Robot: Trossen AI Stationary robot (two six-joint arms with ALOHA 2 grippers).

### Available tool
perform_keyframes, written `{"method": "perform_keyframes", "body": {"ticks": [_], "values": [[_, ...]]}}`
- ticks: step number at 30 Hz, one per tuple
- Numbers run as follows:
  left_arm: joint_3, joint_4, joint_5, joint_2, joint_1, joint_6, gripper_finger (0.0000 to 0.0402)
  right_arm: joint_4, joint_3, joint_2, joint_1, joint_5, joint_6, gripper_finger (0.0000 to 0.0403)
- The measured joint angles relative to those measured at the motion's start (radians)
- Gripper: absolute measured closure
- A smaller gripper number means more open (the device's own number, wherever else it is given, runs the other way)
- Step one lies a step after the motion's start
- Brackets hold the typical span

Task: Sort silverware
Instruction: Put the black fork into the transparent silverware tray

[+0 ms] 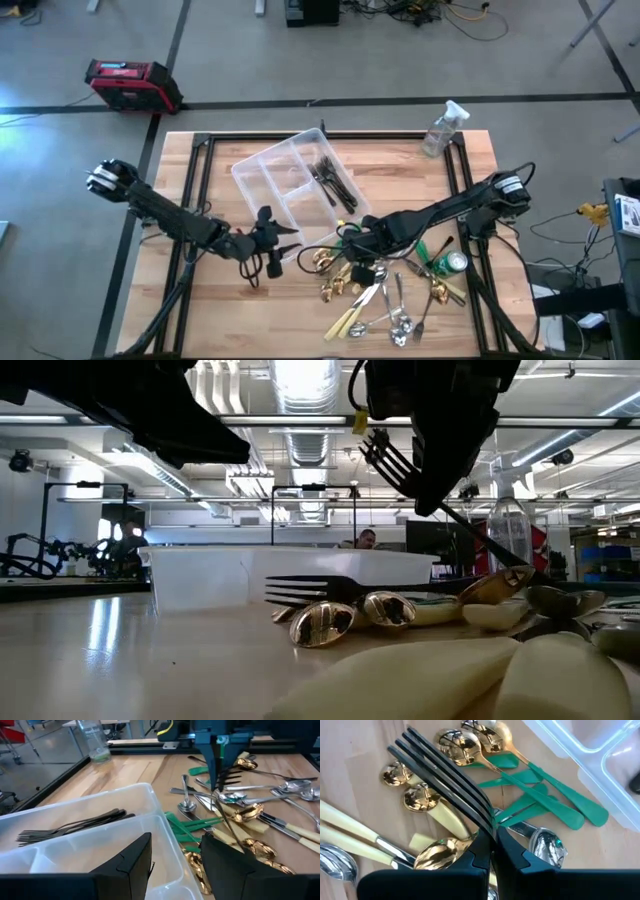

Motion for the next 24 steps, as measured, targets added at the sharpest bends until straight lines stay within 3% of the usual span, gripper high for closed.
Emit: {"method": "perform_keyframes", "body": {"ticks": [10, 17, 24], "values": [[0.000, 0.005, 0.000, -0.040, -0.002, 0.087, 0.0247, -0.002, 0.080, -0.009, -0.023, -0.013, 0.014, 0.0403], [0.000, 0.012, 0.001, -0.129, -0.002, 0.135, 0.0247, 0.000, 0.130, -0.011, -0.109, -0.154, 0.007, 0.0403], [0.000, 0.026, 0.028, -0.144, -0.003, 0.121, 0.0243, 0.034, 0.157, -0.011, -0.122, -0.166, -0.067, 0.0403]]}}
